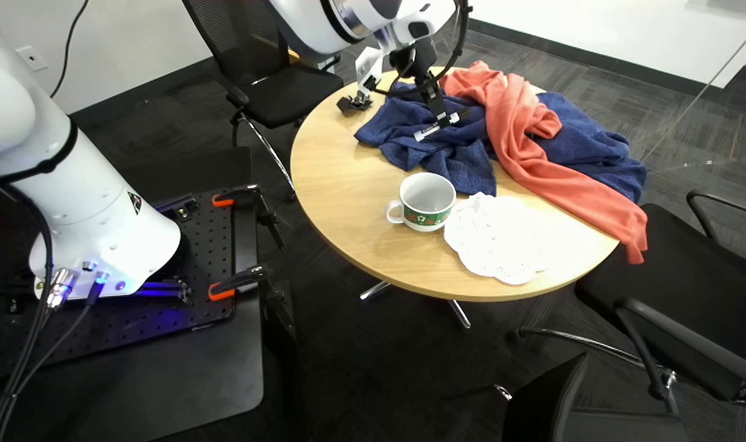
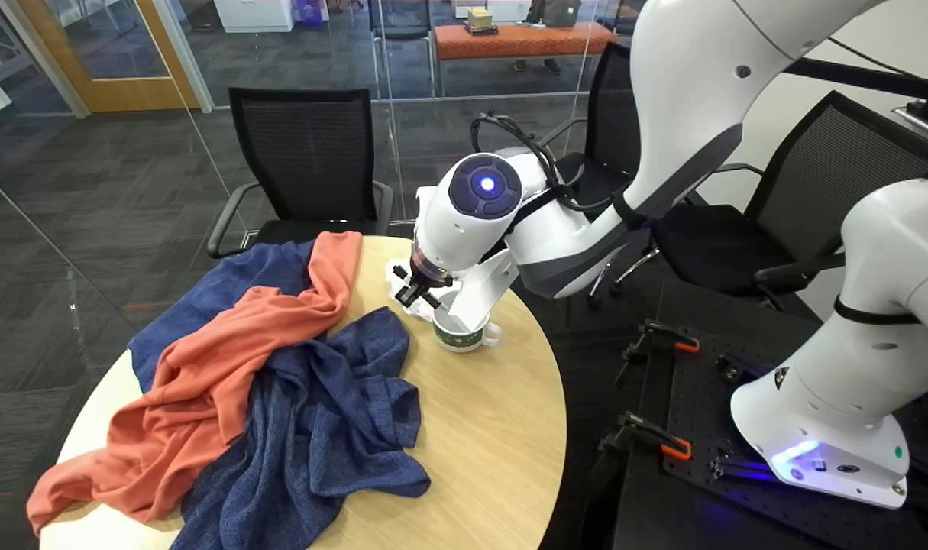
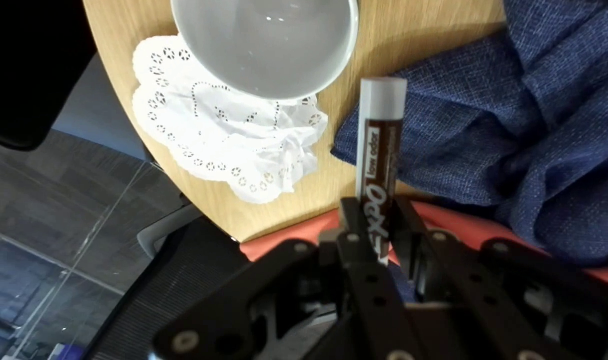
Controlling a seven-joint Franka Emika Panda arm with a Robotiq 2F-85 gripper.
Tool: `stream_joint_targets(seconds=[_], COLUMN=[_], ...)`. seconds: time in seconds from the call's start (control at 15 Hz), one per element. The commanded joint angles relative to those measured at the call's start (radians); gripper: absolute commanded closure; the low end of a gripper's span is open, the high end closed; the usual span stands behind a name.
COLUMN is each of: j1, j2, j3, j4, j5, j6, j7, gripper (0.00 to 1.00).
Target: Put the marker in the mug
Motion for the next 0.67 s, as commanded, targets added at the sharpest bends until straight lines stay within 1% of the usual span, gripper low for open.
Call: stream_joint_targets(seconds=[0.0, 0.13, 0.33, 0.6], j1=[0.107, 0.148, 0.193, 0.212], j2=[0.051, 0.071, 0.099, 0.145], j3=[-0.104, -0.140, -0.164, -0.156], j4=[0.066, 0.082, 0.092, 0.098], j5=[-0.161, -0.230, -0.285, -0.274], j6=[-0.061, -0.105, -0.204, -0.308], j7=[0.256, 0.387, 0.537, 0.641], gripper=[0.95, 0.95, 0.95, 0.95])
